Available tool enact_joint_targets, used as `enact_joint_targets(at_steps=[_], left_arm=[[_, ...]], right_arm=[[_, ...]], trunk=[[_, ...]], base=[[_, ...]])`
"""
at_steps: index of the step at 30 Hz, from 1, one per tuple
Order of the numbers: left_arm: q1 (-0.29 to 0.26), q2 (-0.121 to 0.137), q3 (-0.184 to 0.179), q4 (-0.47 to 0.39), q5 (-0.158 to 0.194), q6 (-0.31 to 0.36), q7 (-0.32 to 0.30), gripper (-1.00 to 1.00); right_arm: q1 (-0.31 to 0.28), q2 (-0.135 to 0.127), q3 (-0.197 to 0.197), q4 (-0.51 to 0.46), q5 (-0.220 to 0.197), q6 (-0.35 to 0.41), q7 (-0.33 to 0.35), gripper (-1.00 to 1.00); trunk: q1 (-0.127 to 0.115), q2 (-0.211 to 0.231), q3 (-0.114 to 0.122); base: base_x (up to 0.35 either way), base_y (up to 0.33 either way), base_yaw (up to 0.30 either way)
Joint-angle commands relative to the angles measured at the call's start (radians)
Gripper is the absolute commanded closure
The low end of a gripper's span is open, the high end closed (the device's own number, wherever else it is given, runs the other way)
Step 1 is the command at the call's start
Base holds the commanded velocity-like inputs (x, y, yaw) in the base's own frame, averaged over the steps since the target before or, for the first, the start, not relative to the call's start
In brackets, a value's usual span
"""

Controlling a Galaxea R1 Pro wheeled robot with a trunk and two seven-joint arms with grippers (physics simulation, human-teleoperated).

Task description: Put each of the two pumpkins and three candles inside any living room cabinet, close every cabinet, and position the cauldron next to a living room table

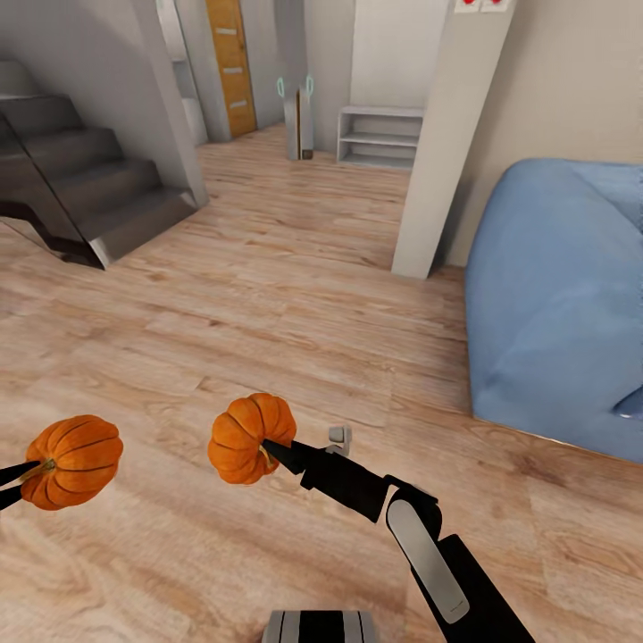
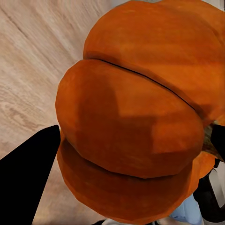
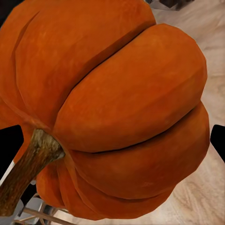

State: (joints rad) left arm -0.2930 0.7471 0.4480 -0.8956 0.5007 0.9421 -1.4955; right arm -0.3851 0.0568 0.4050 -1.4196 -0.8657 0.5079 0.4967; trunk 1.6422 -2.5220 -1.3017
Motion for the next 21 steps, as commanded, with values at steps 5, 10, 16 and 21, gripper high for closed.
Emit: enact_joint_targets(at_steps=[5,10,16,21], left_arm=[[0.000,0.000,0.000,0.000,0.000,0.000,0.000,1.00],[0.000,0.000,-0.001,0.000,0.001,0.000,0.000,1.00],[0.000,-0.001,-0.003,0.000,0.001,0.000,0.000,1.00],[0.000,-0.002,-0.004,-0.003,0.002,0.000,-0.001,1.00]], right_arm=[[0.000,0.000,0.000,-0.001,0.001,0.000,0.000,1.00],[0.000,0.000,-0.001,0.000,-0.001,0.000,0.000,1.00],[0.000,0.000,-0.003,0.001,-0.002,0.000,0.001,1.00],[0.000,0.000,-0.009,0.000,-0.005,0.000,0.003,1.00]], trunk=[[-0.002,0.001,0.019],[-0.004,0.002,0.038],[-0.007,0.004,0.053],[-0.009,0.005,0.065]], base=[[0.000,0.000,0.000],[0.000,0.000,0.000],[0.000,0.000,0.000],[0.000,0.000,0.000]])
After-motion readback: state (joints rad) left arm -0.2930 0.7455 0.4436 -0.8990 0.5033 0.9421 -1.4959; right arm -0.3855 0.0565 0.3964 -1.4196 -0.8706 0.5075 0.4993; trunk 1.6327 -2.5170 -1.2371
